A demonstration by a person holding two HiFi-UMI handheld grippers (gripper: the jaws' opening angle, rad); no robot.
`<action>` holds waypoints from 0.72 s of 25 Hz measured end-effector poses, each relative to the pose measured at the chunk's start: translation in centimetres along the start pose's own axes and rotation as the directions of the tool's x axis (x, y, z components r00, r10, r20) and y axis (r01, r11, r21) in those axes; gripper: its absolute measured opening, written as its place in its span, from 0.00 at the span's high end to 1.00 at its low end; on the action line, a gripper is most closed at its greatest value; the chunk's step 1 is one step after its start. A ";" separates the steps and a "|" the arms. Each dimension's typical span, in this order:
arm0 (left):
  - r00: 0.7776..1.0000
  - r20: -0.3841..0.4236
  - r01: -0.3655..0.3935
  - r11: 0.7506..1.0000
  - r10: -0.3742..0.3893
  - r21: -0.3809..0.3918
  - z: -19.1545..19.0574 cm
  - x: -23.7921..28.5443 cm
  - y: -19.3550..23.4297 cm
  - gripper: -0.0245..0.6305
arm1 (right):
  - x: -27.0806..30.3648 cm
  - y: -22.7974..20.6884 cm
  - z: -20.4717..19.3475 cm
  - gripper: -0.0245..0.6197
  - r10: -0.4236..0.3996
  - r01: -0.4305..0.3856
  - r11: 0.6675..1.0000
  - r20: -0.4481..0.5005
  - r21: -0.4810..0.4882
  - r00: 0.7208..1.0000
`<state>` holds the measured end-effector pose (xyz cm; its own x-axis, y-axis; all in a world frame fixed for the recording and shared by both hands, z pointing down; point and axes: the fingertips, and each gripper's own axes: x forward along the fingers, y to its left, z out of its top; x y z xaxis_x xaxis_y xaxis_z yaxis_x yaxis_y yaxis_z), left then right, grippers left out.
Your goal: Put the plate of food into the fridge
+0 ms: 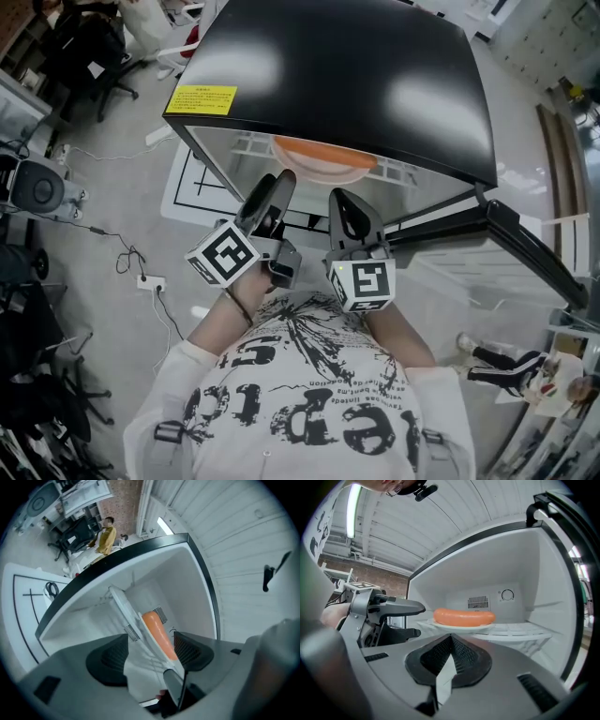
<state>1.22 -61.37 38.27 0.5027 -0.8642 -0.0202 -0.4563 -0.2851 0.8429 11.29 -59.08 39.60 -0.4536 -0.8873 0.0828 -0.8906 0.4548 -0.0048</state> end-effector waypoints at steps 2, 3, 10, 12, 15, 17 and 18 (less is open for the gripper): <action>0.999 -0.047 0.003 0.995 0.002 0.102 -0.5 -0.4 0.5 0.48 | 0.1 0.2 -0.1 0.96 -0.015 0.015 1.000 -0.001 0.005 1.000; 0.998 -0.064 0.000 0.988 0.010 0.154 -0.6 -0.6 0.8 0.49 | 0.1 0.2 -0.2 0.96 -0.024 0.024 1.000 -0.001 0.008 1.000; 0.996 -0.066 -0.010 0.820 0.058 0.572 0.8 -2.2 0.9 0.74 | 0.3 1.0 -0.5 0.96 -0.093 0.092 0.995 0.004 0.027 0.996; 0.996 -0.072 -0.003 0.786 0.060 0.619 0.9 -2.4 1.0 0.80 | 0.5 1.2 -0.6 0.96 -0.111 0.111 0.993 0.005 0.028 0.994; 0.995 -0.078 0.002 0.743 0.068 0.669 0.9 -2.5 1.3 0.91 | 0.5 1.6 -0.8 0.96 -0.130 0.130 0.991 0.008 0.025 0.991; 0.994 -0.079 0.003 0.695 0.077 0.719 0.7 -2.6 1.5 0.94 | 0.4 1.7 -0.9 0.96 -0.142 0.142 0.990 0.007 0.020 0.990; 0.994 -0.075 0.003 0.661 0.080 0.750 0.6 -2.6 1.4 0.95 | 0.4 1.7 -1.0 0.96 -0.149 0.149 0.989 0.006 0.018 0.989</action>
<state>-1.18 -59.74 39.19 0.5180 -0.8509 0.0874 -0.8510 -0.5023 0.1535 9.60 -58.55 40.61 -0.3162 -0.9456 0.0762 -0.9486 0.3164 -0.0100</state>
